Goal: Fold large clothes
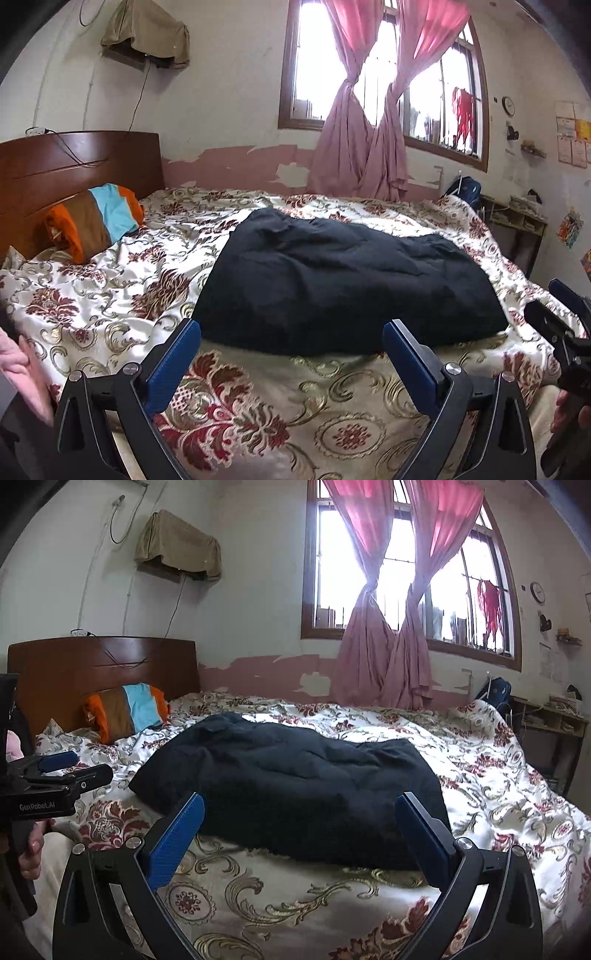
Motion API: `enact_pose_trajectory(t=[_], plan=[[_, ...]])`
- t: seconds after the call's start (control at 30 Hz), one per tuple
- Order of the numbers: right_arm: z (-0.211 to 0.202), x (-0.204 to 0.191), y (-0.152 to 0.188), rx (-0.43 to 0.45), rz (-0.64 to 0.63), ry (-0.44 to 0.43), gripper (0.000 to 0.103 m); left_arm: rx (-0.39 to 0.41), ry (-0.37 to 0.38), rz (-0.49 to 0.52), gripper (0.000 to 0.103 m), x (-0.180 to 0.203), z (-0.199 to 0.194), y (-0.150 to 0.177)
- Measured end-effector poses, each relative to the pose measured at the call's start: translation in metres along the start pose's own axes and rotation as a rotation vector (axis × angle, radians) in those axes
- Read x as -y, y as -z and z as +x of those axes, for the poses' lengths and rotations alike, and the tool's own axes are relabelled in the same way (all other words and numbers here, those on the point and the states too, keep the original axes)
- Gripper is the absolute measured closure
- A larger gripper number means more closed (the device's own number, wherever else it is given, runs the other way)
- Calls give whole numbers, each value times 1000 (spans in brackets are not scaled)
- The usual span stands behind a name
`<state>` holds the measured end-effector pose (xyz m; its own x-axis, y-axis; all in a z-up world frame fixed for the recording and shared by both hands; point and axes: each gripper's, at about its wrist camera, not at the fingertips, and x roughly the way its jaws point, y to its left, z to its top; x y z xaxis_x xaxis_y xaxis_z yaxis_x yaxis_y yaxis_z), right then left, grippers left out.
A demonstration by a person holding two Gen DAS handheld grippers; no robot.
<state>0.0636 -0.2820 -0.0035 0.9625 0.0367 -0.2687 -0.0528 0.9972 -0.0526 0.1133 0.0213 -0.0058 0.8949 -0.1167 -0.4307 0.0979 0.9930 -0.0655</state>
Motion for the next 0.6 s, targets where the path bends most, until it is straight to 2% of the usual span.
enact_pose_trajectory(t=[0.6], plan=[[2, -1, 20, -69, 38, 25, 2, -36, -13, 30, 3, -1, -1, 26]])
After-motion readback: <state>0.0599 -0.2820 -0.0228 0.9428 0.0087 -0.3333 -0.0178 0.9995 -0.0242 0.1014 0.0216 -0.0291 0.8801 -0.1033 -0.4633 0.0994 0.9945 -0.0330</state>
